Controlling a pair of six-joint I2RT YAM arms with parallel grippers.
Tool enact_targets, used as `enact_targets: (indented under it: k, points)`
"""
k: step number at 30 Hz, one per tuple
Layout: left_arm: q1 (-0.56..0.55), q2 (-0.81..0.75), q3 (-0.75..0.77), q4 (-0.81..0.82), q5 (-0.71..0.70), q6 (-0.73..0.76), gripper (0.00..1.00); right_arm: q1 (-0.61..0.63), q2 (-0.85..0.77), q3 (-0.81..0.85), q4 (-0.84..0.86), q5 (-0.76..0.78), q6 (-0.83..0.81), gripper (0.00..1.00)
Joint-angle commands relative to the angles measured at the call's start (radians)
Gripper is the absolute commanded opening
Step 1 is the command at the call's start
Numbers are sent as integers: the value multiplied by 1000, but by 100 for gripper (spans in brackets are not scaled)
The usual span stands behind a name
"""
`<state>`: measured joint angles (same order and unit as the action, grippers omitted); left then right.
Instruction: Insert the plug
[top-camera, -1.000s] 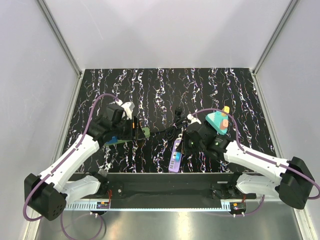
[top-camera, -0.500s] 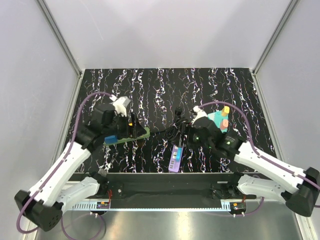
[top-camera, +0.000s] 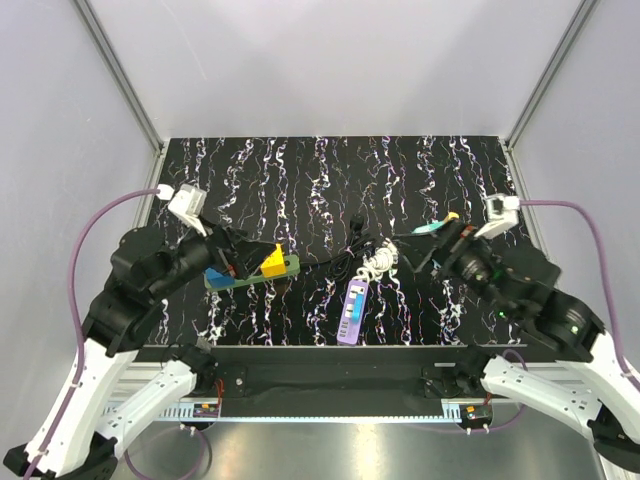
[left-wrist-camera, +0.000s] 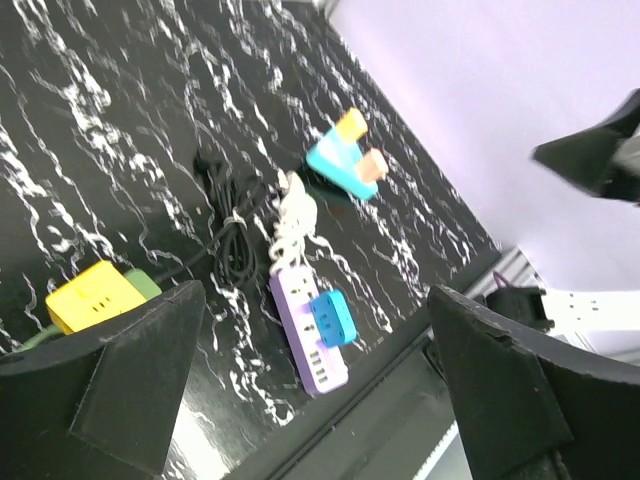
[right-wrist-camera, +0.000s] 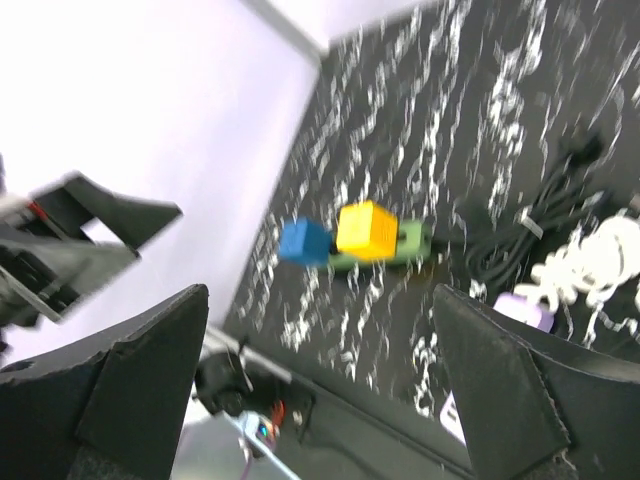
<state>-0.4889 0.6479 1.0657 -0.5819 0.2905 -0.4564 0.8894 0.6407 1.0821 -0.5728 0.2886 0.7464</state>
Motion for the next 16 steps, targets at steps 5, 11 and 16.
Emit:
enact_targets:
  k: [5, 11, 16]
  points:
    - [6, -67, 11, 97, -42, 45, 99, 3, -53, 38, -64, 141, -61, 100]
    - [6, -77, 16, 113, -36, 51, 99, 3, -62, 21, -73, 150, -71, 100]
    - [6, -82, 20, 122, -48, 58, 99, 3, -84, 19, -75, 169, -71, 100]
